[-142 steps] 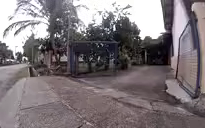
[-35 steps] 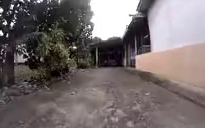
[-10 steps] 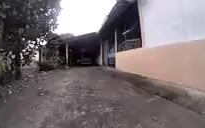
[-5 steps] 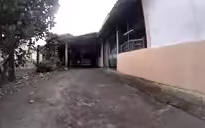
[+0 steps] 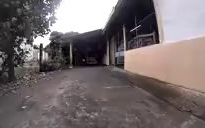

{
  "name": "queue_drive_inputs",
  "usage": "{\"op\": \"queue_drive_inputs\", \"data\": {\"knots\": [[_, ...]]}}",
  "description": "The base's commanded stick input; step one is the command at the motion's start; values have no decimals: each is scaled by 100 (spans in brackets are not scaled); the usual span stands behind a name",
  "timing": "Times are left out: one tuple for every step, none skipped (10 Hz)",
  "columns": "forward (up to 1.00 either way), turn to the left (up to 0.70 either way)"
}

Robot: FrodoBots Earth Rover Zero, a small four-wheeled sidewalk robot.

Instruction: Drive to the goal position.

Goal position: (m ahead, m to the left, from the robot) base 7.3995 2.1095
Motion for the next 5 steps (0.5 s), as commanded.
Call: {"op": "queue_drive_inputs", "data": {"knots": [[70,0],[70,0],[70,0],[70,0],[70,0]]}}
